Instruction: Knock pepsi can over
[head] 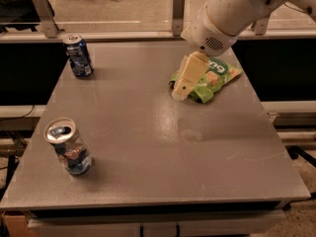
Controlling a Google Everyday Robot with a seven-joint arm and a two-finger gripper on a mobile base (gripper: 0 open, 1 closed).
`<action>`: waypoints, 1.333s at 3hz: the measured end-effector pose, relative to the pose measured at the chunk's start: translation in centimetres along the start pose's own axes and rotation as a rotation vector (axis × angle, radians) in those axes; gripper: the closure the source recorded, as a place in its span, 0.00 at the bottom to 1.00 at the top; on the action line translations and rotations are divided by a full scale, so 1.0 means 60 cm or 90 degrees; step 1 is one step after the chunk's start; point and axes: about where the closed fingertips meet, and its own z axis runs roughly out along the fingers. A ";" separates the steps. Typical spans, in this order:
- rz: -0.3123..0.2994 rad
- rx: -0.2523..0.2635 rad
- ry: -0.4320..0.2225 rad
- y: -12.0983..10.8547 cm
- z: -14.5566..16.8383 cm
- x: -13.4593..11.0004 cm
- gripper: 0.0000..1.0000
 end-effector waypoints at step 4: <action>0.021 0.037 -0.234 -0.089 0.150 -0.226 0.00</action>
Offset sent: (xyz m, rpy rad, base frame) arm 0.0286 0.0629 0.0008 0.1135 -0.0397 0.0315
